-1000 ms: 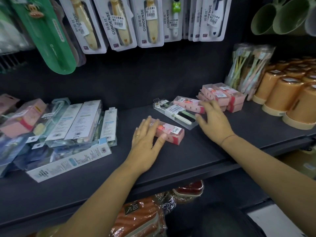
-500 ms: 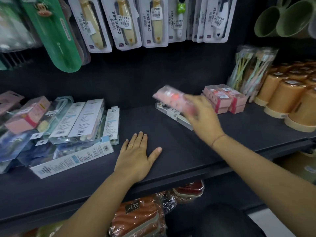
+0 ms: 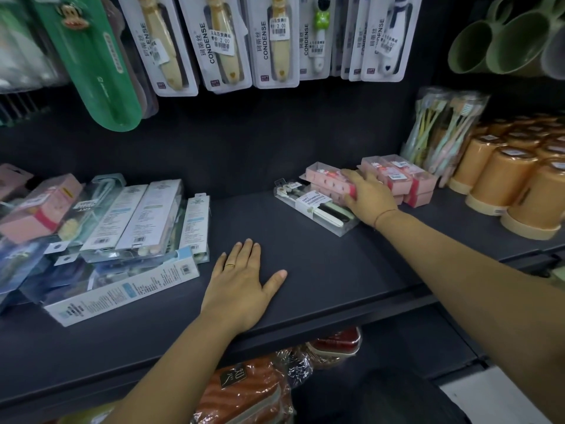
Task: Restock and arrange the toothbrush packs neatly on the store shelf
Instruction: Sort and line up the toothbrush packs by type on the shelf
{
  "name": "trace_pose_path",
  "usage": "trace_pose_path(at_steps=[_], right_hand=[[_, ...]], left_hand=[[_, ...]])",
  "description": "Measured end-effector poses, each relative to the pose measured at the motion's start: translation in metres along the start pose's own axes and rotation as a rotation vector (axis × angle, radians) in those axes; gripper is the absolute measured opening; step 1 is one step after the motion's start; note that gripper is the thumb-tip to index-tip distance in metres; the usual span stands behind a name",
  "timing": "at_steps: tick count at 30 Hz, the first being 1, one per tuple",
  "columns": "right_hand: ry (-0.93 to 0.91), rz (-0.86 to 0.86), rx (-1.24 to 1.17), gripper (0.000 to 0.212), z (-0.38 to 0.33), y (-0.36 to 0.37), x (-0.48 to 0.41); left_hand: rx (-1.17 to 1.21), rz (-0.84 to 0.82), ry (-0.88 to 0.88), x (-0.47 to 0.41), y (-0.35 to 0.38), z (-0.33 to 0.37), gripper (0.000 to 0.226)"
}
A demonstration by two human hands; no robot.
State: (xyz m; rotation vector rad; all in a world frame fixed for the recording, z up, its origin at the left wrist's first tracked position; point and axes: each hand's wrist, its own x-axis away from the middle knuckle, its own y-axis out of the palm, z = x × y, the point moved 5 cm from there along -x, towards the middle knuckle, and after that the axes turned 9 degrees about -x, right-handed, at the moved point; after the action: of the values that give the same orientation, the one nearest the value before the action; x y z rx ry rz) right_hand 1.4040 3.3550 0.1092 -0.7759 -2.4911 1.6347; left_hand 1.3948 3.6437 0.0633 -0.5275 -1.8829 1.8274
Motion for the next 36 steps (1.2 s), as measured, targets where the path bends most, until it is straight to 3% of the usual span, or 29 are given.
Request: trace_pose_path(at_steps=[6, 12, 16, 22, 25, 28, 31, 33, 36], right_hand=[[0.072, 0.176, 0.104, 0.053, 0.001, -0.008, 0.014], [0.154, 0.155, 0.284, 0.052, 0.000, -0.013, 0.014], [-0.006, 0.178, 0.419, 0.051, -0.001, -0.013, 0.015], [0.064, 0.145, 0.401, 0.053, 0.005, -0.021, 0.017], [-0.073, 0.222, 0.219, 0.051, -0.026, -0.020, 0.030], [-0.132, 0.008, 0.053, 0.053, -0.056, 0.007, 0.048], [-0.097, -0.112, 0.197, 0.055, -0.065, 0.033, 0.064], [-0.102, -0.065, 0.250, 0.060, -0.069, 0.036, 0.073], [0.062, -0.054, 0.144, 0.071, -0.059, 0.033, 0.073]], left_hand=[[0.005, 0.053, -0.009, 0.001, -0.003, 0.001, 0.076], [-0.090, 0.428, -0.011, 0.017, -0.025, -0.011, 0.063], [-0.066, 0.579, -0.189, 0.038, -0.037, -0.061, 0.055], [-0.067, 0.637, -0.279, 0.076, -0.034, -0.113, 0.047], [-0.113, 0.648, -0.377, 0.093, -0.027, -0.134, 0.045], [-0.184, 0.682, -0.421, 0.105, -0.024, -0.144, 0.042], [-0.153, 0.687, -0.446, 0.110, -0.028, -0.148, 0.039], [-0.118, 0.625, -0.486, 0.109, -0.026, -0.161, 0.043], [-0.039, 0.428, -0.562, 0.111, -0.019, -0.183, 0.058]])
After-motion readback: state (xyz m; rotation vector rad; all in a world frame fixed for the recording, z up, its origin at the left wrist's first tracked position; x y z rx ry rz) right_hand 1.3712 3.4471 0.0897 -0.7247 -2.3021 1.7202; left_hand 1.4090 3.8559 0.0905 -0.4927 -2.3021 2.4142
